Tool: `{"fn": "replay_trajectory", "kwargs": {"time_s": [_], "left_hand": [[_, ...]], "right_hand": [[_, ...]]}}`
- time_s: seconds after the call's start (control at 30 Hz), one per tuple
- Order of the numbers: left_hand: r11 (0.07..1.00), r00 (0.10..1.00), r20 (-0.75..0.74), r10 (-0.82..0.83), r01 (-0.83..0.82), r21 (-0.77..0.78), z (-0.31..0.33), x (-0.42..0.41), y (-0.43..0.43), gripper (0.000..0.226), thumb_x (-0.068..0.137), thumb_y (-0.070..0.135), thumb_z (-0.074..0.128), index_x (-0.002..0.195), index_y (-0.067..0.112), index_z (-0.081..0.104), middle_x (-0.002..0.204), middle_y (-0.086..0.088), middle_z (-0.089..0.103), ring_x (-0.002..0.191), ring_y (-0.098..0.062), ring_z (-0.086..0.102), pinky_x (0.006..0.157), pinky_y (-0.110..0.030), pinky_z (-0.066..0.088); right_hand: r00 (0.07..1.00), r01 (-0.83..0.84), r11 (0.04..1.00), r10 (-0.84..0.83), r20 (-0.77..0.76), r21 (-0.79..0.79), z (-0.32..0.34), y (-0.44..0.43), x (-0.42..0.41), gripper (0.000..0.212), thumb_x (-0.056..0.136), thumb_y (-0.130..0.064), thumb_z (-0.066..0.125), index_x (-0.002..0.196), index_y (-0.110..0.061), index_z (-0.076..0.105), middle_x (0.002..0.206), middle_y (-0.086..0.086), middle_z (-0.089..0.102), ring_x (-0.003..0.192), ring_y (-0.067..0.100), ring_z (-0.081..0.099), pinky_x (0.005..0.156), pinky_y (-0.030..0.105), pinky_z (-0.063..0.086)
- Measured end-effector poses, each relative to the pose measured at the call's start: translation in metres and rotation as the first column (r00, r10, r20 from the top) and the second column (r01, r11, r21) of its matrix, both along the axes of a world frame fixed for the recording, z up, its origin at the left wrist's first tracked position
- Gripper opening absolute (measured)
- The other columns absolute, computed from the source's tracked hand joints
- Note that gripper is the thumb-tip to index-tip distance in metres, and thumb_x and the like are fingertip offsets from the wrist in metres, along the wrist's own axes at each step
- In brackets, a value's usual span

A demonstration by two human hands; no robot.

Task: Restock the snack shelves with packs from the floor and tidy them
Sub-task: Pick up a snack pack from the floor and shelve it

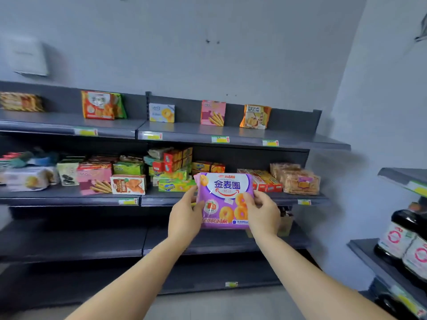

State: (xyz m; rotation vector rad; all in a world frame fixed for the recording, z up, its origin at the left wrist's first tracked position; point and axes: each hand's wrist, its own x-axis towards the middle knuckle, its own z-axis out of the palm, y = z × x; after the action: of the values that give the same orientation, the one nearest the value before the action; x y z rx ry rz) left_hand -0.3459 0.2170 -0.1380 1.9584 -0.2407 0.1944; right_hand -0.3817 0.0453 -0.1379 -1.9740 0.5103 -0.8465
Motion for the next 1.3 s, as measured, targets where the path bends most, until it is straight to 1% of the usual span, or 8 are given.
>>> {"fn": "replay_trajectory", "kwargs": {"time_s": [0.13, 0.23, 0.4, 0.5, 0.6, 0.7, 0.87, 1.3], "left_hand": [[0.992, 0.992, -0.001, 0.126, -0.126, -0.006, 0.015, 0.027, 0.027, 0.046, 0.097, 0.033, 0.051, 0.142, 0.032, 0.039, 0.124, 0.005, 0.061, 0.088, -0.005, 0.064, 0.070, -0.037, 0.060], [0.978, 0.978, 0.018, 0.208, -0.208, 0.001, 0.025, 0.043, 0.052, 0.045, 0.097, 0.032, 0.052, 0.141, 0.030, 0.041, 0.122, 0.004, 0.062, 0.079, -0.001, 0.060, 0.056, -0.025, 0.053], [0.946, 0.945, 0.044, 0.325, -0.325, 0.002, 0.035, 0.072, 0.105, 0.044, 0.098, 0.031, 0.051, 0.140, 0.027, 0.043, 0.122, 0.005, 0.062, 0.069, 0.006, 0.053, 0.049, -0.013, 0.040], [0.925, 0.923, 0.056, 0.380, -0.380, -0.007, 0.037, 0.096, 0.144, 0.044, 0.097, 0.031, 0.052, 0.140, 0.028, 0.043, 0.116, 0.006, 0.063, 0.072, 0.004, 0.056, 0.054, -0.018, 0.047], [0.908, 0.906, 0.065, 0.418, -0.418, -0.007, 0.039, 0.126, 0.186, 0.043, 0.097, 0.031, 0.053, 0.139, 0.027, 0.044, 0.115, 0.006, 0.063, 0.081, -0.003, 0.059, 0.060, -0.023, 0.053], [0.901, 0.897, 0.087, 0.433, -0.433, -0.018, 0.045, 0.159, 0.227, 0.041, 0.097, 0.029, 0.054, 0.137, 0.027, 0.046, 0.108, 0.008, 0.063, 0.086, -0.008, 0.063, 0.072, -0.034, 0.058], [0.897, 0.889, 0.123, 0.441, -0.442, -0.018, 0.062, 0.218, 0.286, 0.040, 0.097, 0.029, 0.053, 0.136, 0.027, 0.046, 0.105, 0.011, 0.061, 0.081, -0.004, 0.063, 0.064, -0.028, 0.056], [0.899, 0.881, 0.179, 0.437, -0.432, -0.070, 0.100, 0.389, 0.352, 0.041, 0.096, 0.034, 0.055, 0.135, 0.027, 0.046, 0.109, 0.004, 0.067, 0.090, -0.011, 0.067, 0.074, -0.037, 0.060]], "right_hand": [[0.992, -0.121, 0.991, 0.123, 0.023, -0.056, 0.013, 0.022, 0.049, 0.039, 0.093, -0.046, 0.054, 0.119, -0.018, 0.062, 0.107, -0.002, 0.069, 0.086, 0.010, 0.062, 0.057, 0.017, 0.043], [0.979, -0.201, 0.978, 0.203, 0.030, -0.054, 0.021, 0.046, 0.083, 0.038, 0.092, -0.046, 0.054, 0.117, -0.018, 0.062, 0.108, 0.000, 0.069, 0.089, 0.013, 0.065, 0.066, 0.026, 0.053], [0.945, -0.323, 0.945, 0.325, 0.043, -0.058, 0.027, 0.100, 0.139, 0.038, 0.092, -0.045, 0.057, 0.116, -0.017, 0.063, 0.105, 0.000, 0.070, 0.090, 0.016, 0.065, 0.073, 0.034, 0.057], [0.923, -0.378, 0.923, 0.382, 0.051, -0.067, 0.029, 0.140, 0.176, 0.038, 0.091, -0.044, 0.058, 0.116, -0.016, 0.064, 0.105, -0.001, 0.069, 0.088, 0.014, 0.063, 0.071, 0.031, 0.054], [0.902, -0.425, 0.904, 0.427, 0.070, -0.038, 0.032, 0.183, 0.214, 0.036, 0.090, -0.043, 0.061, 0.112, -0.016, 0.066, 0.100, 0.000, 0.070, 0.088, 0.016, 0.065, 0.077, 0.038, 0.056], [0.889, -0.447, 0.893, 0.449, 0.084, -0.048, 0.039, 0.223, 0.252, 0.029, 0.089, -0.036, 0.064, 0.106, -0.014, 0.068, 0.093, -0.001, 0.069, 0.087, 0.018, 0.064, 0.075, 0.032, 0.051], [0.868, -0.484, 0.874, 0.487, 0.101, -0.048, 0.056, 0.281, 0.312, 0.025, 0.090, -0.038, 0.063, 0.103, -0.018, 0.067, 0.087, -0.007, 0.065, 0.086, 0.018, 0.066, 0.074, 0.037, 0.056], [0.848, -0.499, 0.865, 0.498, 0.182, -0.041, 0.097, 0.348, 0.487, 0.029, 0.087, -0.046, 0.063, 0.102, -0.022, 0.066, 0.095, -0.003, 0.072, 0.084, 0.017, 0.069, 0.074, 0.043, 0.059]]}}
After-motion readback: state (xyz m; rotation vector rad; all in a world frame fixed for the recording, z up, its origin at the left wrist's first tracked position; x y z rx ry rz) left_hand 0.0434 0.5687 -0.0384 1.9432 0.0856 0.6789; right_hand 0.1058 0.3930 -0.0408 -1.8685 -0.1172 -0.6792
